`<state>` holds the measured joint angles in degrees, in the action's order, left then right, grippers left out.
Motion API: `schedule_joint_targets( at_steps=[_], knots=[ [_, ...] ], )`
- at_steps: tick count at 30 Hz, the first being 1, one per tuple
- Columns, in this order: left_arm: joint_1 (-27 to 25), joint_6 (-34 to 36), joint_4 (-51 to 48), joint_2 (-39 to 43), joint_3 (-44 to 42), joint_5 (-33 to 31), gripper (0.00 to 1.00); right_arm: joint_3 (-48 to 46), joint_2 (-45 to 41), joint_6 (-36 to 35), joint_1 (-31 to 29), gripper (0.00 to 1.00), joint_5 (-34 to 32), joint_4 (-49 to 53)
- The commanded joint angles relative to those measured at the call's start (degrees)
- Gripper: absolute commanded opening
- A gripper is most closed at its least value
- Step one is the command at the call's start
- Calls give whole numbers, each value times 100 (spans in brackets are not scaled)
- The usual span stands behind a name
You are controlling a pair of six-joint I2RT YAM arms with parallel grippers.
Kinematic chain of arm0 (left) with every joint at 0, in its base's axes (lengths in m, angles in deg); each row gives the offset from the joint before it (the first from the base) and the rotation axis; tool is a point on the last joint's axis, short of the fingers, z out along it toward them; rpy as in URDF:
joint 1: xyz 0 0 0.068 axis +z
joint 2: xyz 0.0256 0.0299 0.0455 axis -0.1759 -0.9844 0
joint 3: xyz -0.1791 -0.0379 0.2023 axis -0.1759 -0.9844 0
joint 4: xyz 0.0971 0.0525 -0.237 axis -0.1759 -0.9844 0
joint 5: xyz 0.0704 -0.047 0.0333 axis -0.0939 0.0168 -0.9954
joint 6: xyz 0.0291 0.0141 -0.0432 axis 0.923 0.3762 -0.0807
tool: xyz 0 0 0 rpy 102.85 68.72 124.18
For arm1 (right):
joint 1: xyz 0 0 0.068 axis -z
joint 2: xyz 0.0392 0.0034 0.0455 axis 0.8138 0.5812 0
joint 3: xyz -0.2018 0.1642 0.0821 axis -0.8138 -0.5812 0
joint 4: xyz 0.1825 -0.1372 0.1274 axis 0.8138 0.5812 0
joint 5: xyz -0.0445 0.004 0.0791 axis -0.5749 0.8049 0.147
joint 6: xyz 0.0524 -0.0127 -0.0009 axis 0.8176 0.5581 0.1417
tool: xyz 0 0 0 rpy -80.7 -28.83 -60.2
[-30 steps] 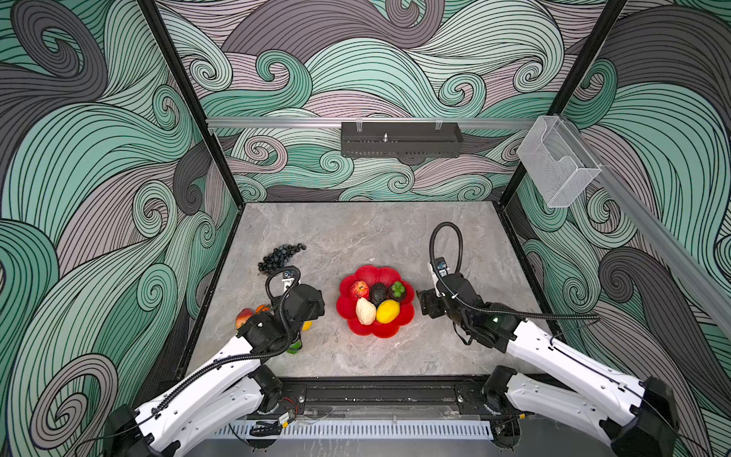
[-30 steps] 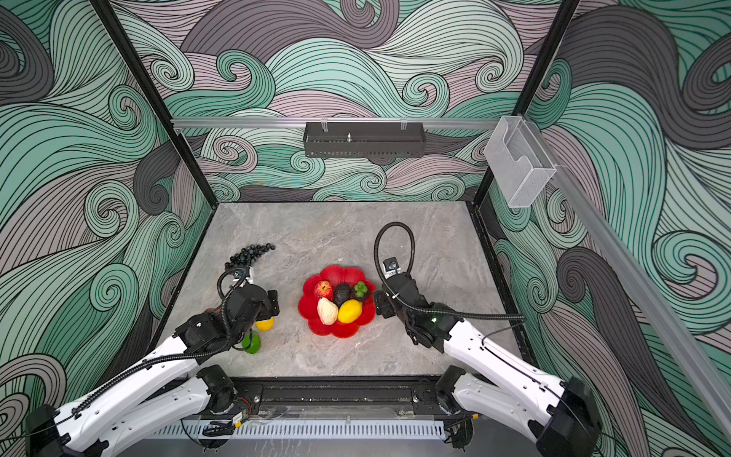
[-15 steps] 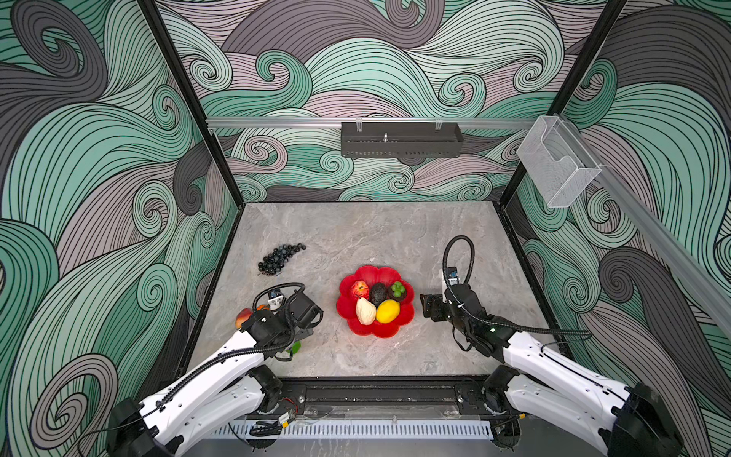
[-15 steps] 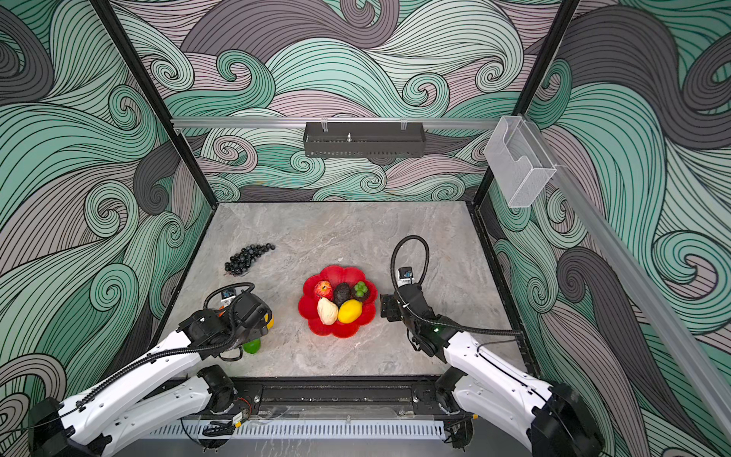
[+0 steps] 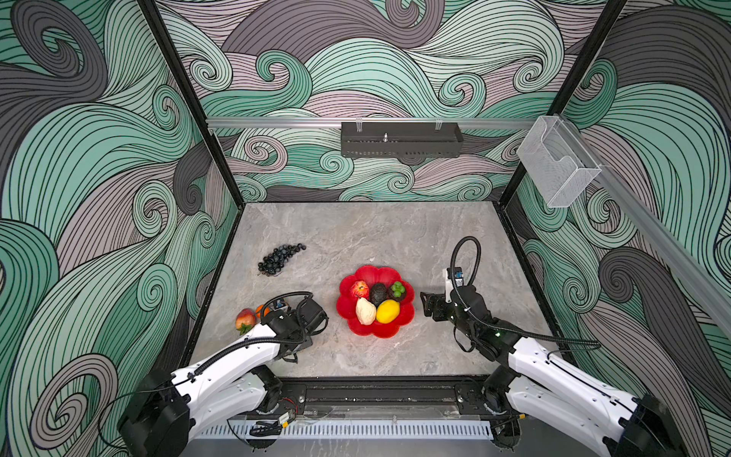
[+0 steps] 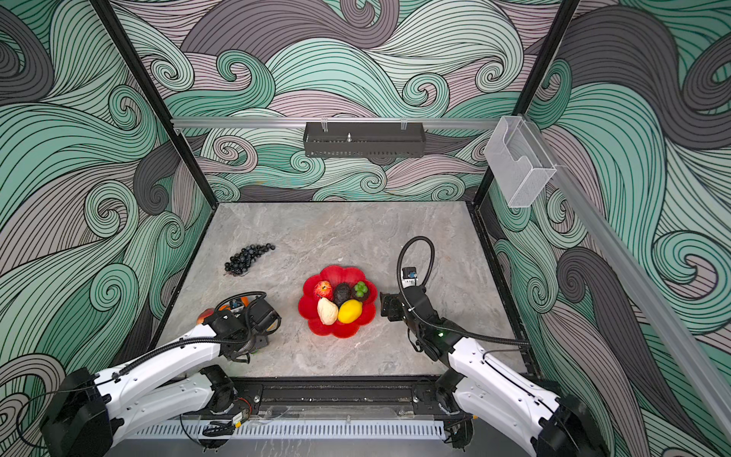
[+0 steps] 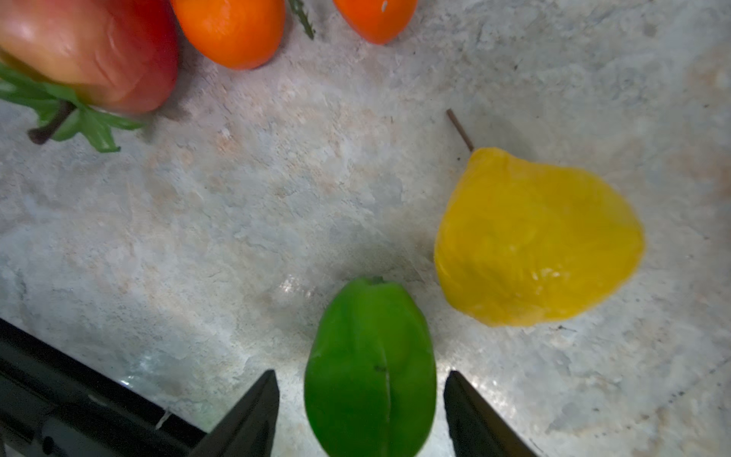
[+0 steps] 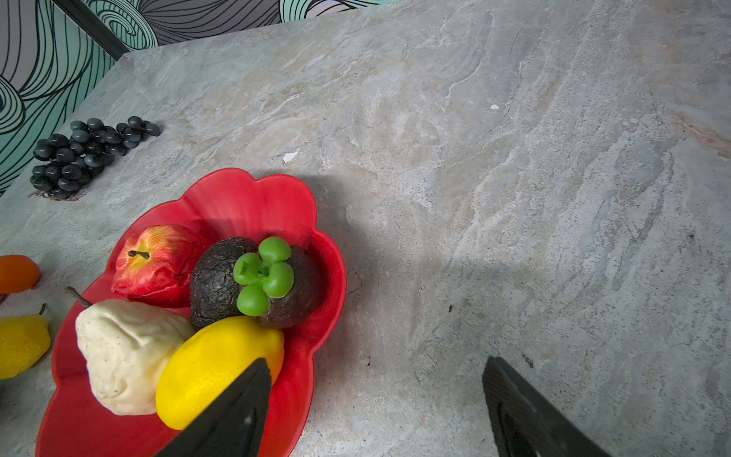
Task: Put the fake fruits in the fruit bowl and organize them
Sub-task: 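Close the left gripper on the green bell pepper near the loose fruits, then lift the green pepper over the bowl with the left gripper while the right gripper approaches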
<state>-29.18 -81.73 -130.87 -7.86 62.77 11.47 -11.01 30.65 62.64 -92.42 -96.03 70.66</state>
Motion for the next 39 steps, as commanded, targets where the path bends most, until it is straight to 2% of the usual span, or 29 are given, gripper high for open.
schedule_joint_targets(
  at_steps=[1,9,14,19,23,26,28,33,36,39],
  knots=[
    [64,-4,217,-197,-29,153,64,-42,-9,63,25,85,46,-121],
    [73,22,198,-63,-43,241,40,-20,81,56,25,85,62,-121],
    [73,328,-28,585,247,23,36,-7,97,59,25,85,68,-130],
    [73,820,-452,1133,954,-525,32,119,50,71,25,85,107,40],
    [73,1841,96,1332,1449,-687,31,204,-75,68,25,85,274,101],
    [73,2970,1302,1252,1540,-238,30,396,-153,81,16,86,426,281],
    [73,3466,2111,1089,1539,196,28,560,-177,98,32,86,543,406],
    [42,4074,3751,305,1530,1447,21,996,-183,284,27,86,1069,660],
    [-51,4281,4144,-315,1694,1949,16,1174,-173,629,23,86,1446,701],
    [-281,4706,4689,-712,1644,2322,15,1170,-171,1088,-42,85,1794,503]
  ],
)
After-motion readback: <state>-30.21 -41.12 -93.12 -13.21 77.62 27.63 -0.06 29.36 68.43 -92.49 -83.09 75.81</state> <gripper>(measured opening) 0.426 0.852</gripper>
